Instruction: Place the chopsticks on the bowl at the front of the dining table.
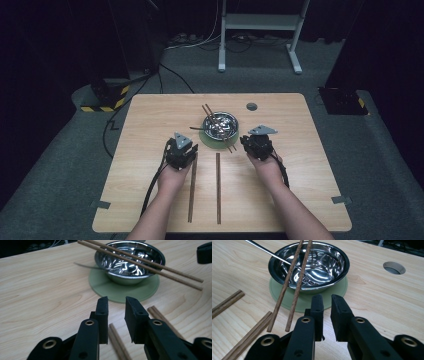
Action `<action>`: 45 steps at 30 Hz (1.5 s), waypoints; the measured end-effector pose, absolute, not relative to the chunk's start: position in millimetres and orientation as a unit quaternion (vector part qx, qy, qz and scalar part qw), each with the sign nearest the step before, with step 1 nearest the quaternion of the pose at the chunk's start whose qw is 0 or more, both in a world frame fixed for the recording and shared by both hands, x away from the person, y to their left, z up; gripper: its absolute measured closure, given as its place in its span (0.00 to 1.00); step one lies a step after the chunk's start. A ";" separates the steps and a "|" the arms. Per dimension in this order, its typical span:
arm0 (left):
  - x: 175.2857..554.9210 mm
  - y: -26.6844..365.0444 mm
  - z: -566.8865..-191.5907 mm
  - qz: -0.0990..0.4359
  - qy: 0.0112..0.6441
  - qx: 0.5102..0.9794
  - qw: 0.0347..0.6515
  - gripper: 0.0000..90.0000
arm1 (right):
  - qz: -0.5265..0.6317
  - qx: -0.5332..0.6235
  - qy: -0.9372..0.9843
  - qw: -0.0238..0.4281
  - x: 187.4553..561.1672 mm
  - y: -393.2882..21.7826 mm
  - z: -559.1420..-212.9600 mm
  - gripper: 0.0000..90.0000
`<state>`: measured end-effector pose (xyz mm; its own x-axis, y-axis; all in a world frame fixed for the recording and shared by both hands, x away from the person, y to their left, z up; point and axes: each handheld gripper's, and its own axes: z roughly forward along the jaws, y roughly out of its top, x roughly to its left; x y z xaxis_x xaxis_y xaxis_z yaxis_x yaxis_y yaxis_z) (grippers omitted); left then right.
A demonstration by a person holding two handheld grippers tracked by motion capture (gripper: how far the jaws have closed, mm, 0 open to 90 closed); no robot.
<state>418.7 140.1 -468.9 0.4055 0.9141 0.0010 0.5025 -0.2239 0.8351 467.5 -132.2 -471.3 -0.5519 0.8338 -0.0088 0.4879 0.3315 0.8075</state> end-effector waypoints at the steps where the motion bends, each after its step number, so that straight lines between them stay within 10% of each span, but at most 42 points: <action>1: 421.5 135.7 -469.4 0.257 0.482 0.736 0.401 0.80 | 0.395 0.419 0.788 0.220 468.8 -132.1 -472.2 0.86; 45: 454.2 64.7 -489.2 0.223 0.470 0.756 0.397 0.81 | 0.383 0.402 0.807 0.201 475.2 -92.3 -485.1 0.90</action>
<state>454.2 64.7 -489.2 0.4584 0.8880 -0.0356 0.5337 -0.2431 0.8100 475.2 -92.3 -485.1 -0.5962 0.8026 -0.0162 0.4955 0.3837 0.7793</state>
